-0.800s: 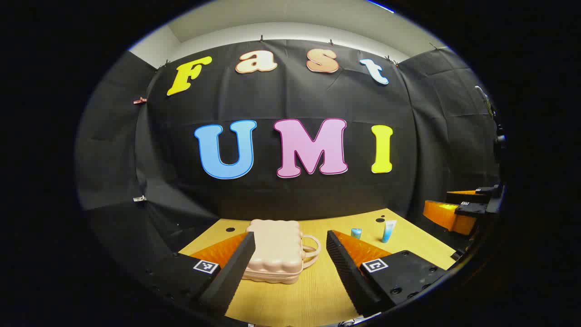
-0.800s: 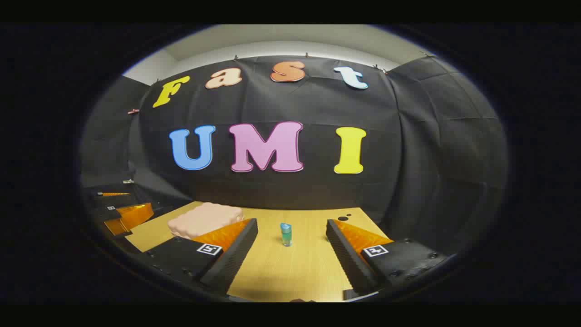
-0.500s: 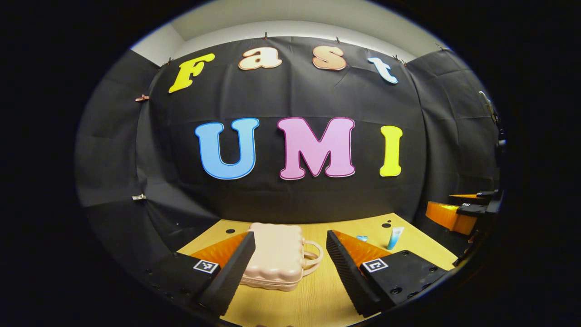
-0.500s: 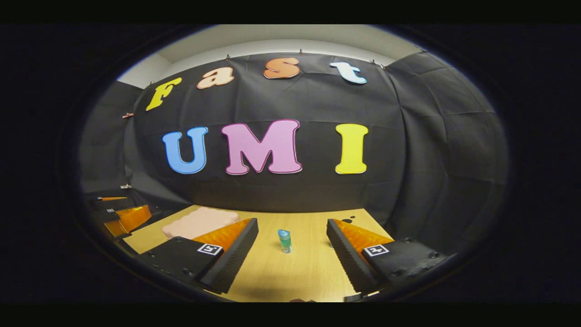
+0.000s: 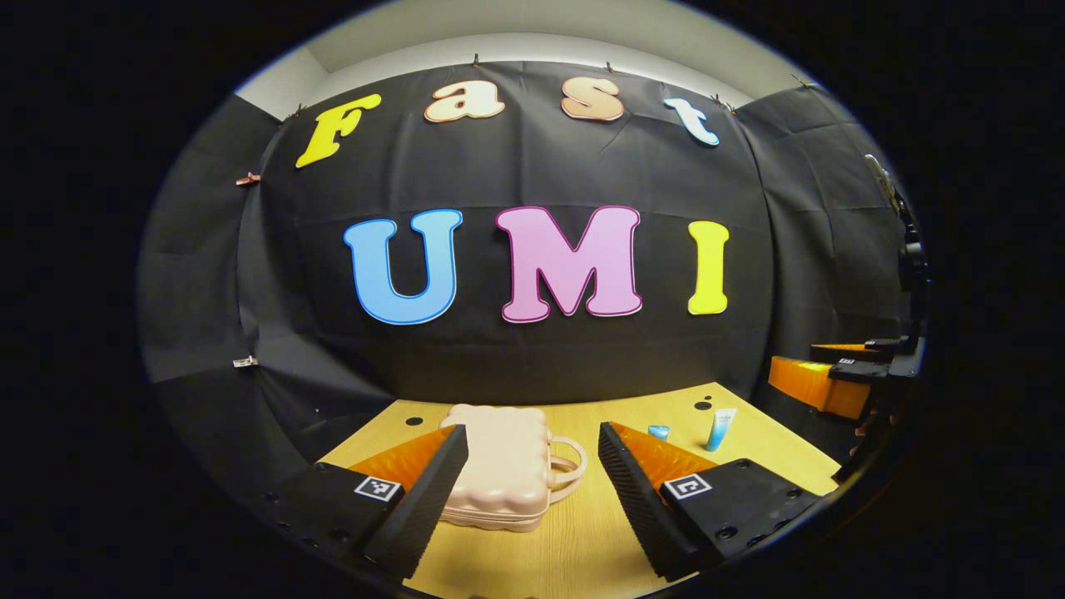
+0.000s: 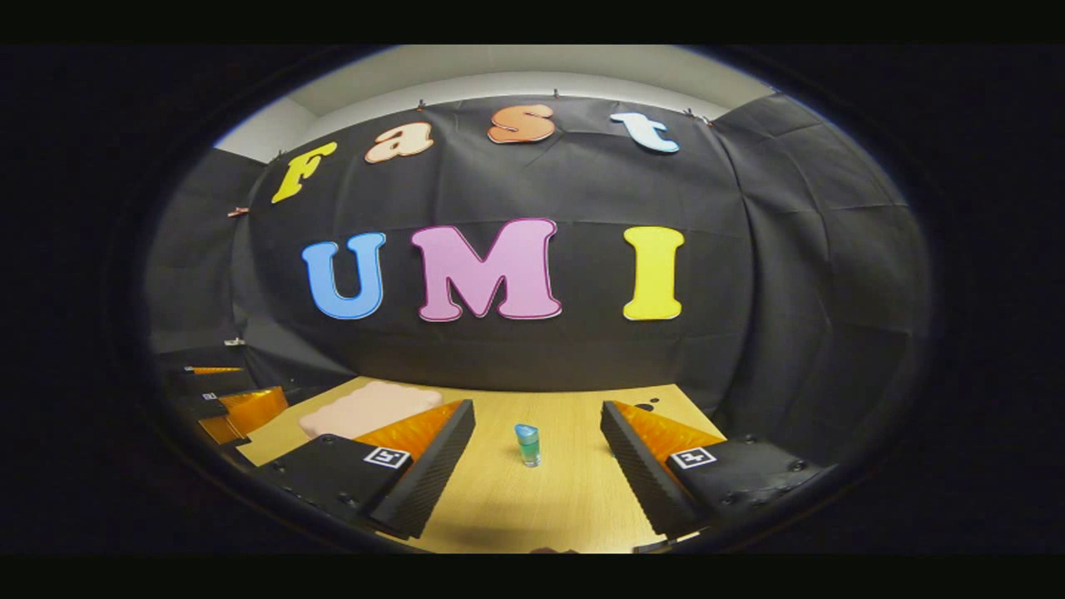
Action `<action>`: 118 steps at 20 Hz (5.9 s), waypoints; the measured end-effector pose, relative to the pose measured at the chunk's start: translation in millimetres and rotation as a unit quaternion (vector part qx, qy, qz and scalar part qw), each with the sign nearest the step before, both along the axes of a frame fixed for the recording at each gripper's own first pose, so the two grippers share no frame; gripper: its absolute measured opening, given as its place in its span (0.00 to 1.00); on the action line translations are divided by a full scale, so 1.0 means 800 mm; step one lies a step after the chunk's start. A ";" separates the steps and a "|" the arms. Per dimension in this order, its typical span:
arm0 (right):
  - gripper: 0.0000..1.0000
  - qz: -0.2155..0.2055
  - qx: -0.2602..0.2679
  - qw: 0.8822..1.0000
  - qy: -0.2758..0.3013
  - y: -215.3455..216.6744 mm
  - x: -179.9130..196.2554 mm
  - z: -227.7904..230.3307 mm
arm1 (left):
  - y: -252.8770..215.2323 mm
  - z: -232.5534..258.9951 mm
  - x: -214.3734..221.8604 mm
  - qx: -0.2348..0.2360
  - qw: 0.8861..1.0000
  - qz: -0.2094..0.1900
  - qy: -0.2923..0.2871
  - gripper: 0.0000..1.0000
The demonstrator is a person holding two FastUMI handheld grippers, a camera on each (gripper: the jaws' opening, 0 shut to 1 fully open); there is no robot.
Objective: First open the suitcase, pack the skin care products into it, and then close the suitcase.
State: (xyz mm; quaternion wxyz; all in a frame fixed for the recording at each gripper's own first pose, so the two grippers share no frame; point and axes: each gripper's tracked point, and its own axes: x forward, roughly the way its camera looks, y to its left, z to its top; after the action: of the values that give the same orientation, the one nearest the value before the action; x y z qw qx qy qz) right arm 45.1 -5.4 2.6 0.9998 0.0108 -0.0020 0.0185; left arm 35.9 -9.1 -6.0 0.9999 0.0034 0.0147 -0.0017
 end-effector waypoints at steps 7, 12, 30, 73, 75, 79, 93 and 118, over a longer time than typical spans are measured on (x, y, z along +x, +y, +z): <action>0.97 0.000 -0.014 1.000 -0.001 0.001 -0.007 -0.001 | -0.018 -0.010 0.014 0.000 0.999 -0.030 0.013 0.99; 0.97 -0.012 -0.009 1.000 0.006 -0.025 0.010 -0.006 | -0.069 -0.015 0.075 -0.005 0.997 -0.069 0.024 0.99; 0.97 0.009 -0.020 0.993 0.114 -0.100 0.111 -0.104 | -0.144 -0.242 0.338 0.058 0.970 -0.017 0.234 0.82; 0.97 -0.053 -0.051 0.980 0.187 0.011 0.066 -0.137 | 0.489 -0.072 0.378 0.187 0.965 0.083 0.162 0.14; 0.97 -0.063 -0.051 0.979 0.186 0.016 0.069 -0.145 | 0.530 -0.114 0.386 0.188 0.958 0.108 0.188 0.14; 0.96 -0.075 -0.055 0.978 0.189 0.019 0.079 -0.161 | 0.558 -0.178 0.403 0.149 0.951 0.131 0.236 0.14; 0.97 -0.130 -0.038 0.979 0.155 -0.046 0.086 -0.125 | 0.368 -0.044 0.374 0.081 0.985 0.061 0.142 0.96; 0.97 -0.104 -0.021 0.968 0.225 -0.194 0.170 -0.207 | -0.370 -0.212 0.374 -0.025 0.951 -0.233 0.202 0.94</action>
State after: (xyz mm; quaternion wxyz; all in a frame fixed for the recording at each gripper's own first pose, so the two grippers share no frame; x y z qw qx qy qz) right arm 181.0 -160.7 -162.7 0.9708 -0.0067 0.2227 -0.0889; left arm 335.3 -305.3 -175.8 0.9476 -0.0192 0.2153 -0.2352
